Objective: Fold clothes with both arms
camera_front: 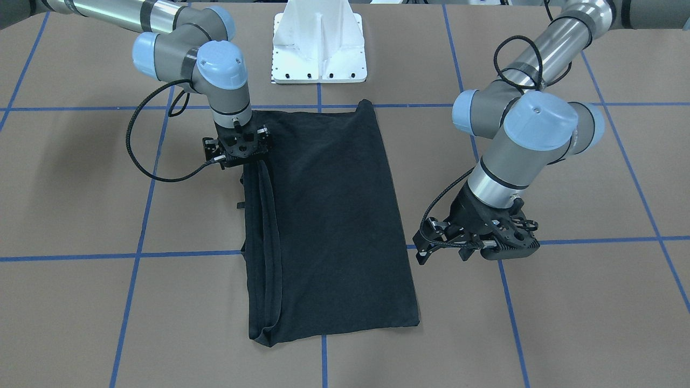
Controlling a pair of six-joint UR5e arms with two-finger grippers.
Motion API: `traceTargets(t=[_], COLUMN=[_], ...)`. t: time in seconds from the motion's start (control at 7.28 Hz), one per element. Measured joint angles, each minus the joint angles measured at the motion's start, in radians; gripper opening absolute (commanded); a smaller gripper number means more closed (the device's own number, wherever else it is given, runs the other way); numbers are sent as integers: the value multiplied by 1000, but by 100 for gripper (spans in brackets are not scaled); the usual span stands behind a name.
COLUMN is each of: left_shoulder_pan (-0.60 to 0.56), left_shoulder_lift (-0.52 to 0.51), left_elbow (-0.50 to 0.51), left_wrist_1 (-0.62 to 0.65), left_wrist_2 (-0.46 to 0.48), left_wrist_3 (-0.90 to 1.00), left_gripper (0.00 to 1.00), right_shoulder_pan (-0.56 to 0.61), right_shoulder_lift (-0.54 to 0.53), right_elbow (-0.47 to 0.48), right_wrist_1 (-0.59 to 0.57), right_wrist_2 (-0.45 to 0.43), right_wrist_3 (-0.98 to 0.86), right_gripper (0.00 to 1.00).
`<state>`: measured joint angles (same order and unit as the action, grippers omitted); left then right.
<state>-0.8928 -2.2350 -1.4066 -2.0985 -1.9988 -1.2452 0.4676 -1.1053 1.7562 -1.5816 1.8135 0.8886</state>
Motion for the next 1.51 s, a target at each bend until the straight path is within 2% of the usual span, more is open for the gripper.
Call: traceTargets(t=[0.55,0.96,1.24,1.51], left_shoulder_pan=[0,0,0,0], left_shoulder_lift=[-4,-1,2,6], left_elbow=[0,-1,0,0], left_wrist_1=[0,0,0,0], left_wrist_2=[0,0,-1,-1], left_wrist_3=[-5,-4,-2,-1], left_gripper=[100,100,100,100], right_shoulder_pan=[33,93,114,109], right_shoulder_lift=[-41,-46,-7,71], right_elbow=[5,28,24,-33], right_wrist_1=[2,4,7,5], right_wrist_2=[10,77,89,81], right_wrist_3=[-44,-60,-61,-59], right_gripper=[100,100,100,100])
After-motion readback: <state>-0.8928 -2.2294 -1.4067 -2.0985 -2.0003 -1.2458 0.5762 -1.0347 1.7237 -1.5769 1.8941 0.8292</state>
